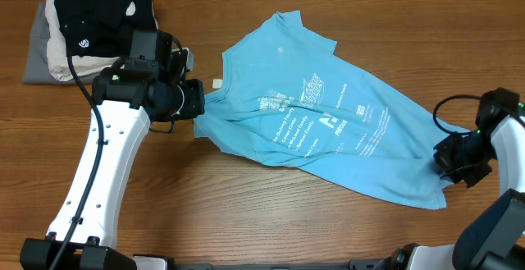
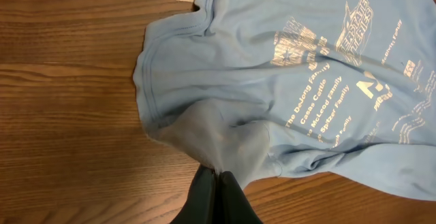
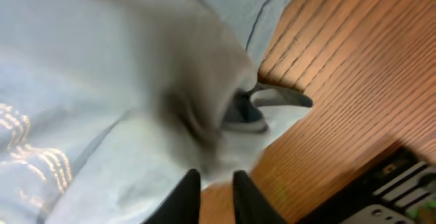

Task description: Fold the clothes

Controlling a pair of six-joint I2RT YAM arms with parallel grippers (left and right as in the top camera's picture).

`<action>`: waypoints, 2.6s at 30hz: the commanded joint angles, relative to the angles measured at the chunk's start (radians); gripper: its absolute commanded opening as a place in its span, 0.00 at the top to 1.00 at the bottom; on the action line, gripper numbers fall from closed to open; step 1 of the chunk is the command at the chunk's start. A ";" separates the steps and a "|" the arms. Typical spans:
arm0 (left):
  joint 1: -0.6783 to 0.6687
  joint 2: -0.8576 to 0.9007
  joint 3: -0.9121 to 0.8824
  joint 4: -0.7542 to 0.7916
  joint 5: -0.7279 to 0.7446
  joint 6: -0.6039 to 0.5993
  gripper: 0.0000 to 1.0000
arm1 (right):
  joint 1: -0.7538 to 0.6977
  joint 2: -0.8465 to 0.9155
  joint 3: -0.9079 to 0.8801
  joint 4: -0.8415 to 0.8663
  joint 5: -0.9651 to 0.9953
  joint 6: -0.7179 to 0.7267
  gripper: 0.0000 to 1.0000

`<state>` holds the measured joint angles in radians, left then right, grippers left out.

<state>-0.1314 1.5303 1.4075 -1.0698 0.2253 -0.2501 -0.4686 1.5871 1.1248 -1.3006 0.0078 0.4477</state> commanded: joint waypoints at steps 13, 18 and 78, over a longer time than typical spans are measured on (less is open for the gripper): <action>-0.008 -0.002 0.023 -0.019 0.012 0.031 0.96 | 0.003 0.001 -0.023 0.083 0.017 0.002 0.63; -0.008 -0.002 0.023 -0.019 0.011 0.038 0.96 | 0.003 0.001 -0.048 0.122 0.017 0.003 0.69; -0.101 0.358 0.209 0.553 0.111 0.034 0.96 | -0.107 -0.291 0.024 0.235 0.214 0.170 0.96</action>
<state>-0.2283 1.8736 1.5978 -0.5358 0.3195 -0.2096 -0.5442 1.3212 1.1149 -1.0904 0.2050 0.6487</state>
